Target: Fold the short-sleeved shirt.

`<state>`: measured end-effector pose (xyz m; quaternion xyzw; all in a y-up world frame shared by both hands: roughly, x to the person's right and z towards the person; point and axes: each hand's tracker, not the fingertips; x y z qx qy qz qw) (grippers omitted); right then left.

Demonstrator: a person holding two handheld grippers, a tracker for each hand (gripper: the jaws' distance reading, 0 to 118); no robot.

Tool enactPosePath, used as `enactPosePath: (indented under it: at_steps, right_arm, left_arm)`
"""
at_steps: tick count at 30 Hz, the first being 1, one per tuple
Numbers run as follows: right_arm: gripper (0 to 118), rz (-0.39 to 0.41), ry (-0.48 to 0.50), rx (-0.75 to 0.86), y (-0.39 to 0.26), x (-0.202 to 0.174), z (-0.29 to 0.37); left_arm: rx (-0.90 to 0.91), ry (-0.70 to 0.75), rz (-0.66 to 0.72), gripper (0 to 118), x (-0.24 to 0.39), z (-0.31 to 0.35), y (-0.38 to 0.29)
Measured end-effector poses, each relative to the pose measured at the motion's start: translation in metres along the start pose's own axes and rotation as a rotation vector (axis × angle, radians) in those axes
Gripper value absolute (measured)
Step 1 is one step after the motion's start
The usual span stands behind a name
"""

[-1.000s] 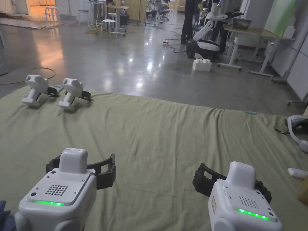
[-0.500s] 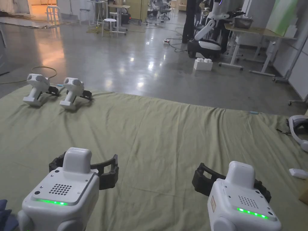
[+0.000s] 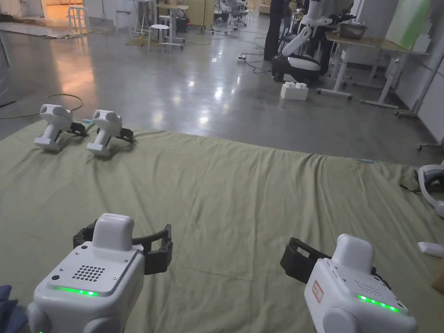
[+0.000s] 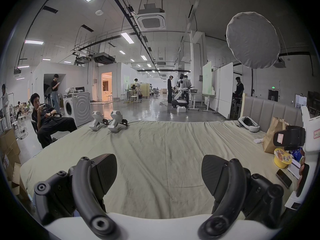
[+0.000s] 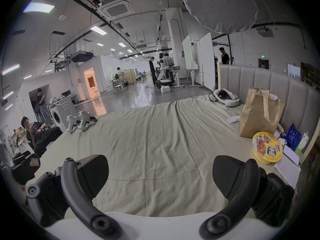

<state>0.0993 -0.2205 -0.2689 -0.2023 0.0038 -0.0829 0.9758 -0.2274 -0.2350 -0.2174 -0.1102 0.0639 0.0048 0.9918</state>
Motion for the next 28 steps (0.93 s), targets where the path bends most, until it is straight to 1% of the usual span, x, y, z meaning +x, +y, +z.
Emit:
enactPosePath:
  at_steps: [3, 9, 14, 24, 28]
  right_arm:
    - [118, -0.002, 0.0, -0.003, -0.001, 0.001, -0.001]
    - [118, 0.03, -0.038, 0.014, -0.002, -0.002, 0.0]
    - [118, 0.043, -0.024, 0.035, -0.004, -0.003, 0.002]
    - [118, 0.097, -0.057, 0.074, -0.009, -0.01, 0.004]
    - [118, 0.134, -0.054, 0.109, -0.01, -0.013, 0.008]
  left_arm:
    - [0.003, -0.001, 0.005, 107, 0.0, 0.001, 0.002]
    - [0.009, -0.001, 0.008, 107, 0.0, 0.001, 0.003]
    - [0.009, 0.002, 0.005, 107, 0.002, 0.002, 0.004]
    - [0.013, 0.008, 0.012, 107, 0.001, 0.005, 0.006]
    - [0.015, 0.012, 0.012, 107, 0.0, 0.006, 0.006]
